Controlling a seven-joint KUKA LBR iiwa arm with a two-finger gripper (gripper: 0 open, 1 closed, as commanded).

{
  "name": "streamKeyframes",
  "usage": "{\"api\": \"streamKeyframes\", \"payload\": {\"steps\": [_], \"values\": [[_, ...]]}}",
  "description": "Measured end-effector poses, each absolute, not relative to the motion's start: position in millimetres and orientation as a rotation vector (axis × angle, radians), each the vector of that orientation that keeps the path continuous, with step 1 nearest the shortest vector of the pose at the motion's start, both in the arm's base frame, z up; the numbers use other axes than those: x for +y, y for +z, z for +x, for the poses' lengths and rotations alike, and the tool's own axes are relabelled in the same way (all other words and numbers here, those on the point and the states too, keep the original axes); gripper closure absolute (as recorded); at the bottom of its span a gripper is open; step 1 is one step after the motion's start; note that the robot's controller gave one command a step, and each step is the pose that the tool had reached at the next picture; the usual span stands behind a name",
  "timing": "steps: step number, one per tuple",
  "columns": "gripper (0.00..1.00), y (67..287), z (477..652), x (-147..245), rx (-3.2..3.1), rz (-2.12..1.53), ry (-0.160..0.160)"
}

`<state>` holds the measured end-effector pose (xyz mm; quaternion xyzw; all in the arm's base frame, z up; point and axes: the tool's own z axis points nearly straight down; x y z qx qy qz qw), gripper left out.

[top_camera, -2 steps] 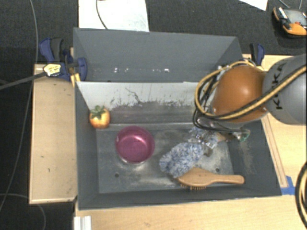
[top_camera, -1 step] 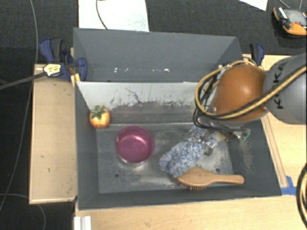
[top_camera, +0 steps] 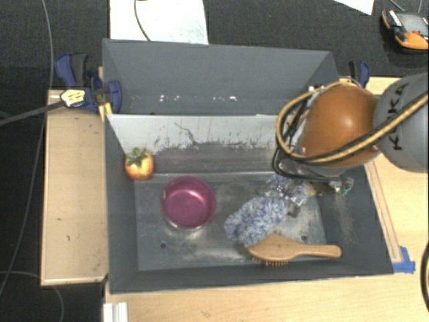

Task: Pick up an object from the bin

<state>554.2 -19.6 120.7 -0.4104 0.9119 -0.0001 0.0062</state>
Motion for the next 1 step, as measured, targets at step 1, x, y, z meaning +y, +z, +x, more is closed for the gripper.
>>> {"api": "streamKeyframes", "payload": {"steps": [1], "values": [[1.0, 157.2, 555.9, -19.7, 2.849, -1.281, -0.005]]}}
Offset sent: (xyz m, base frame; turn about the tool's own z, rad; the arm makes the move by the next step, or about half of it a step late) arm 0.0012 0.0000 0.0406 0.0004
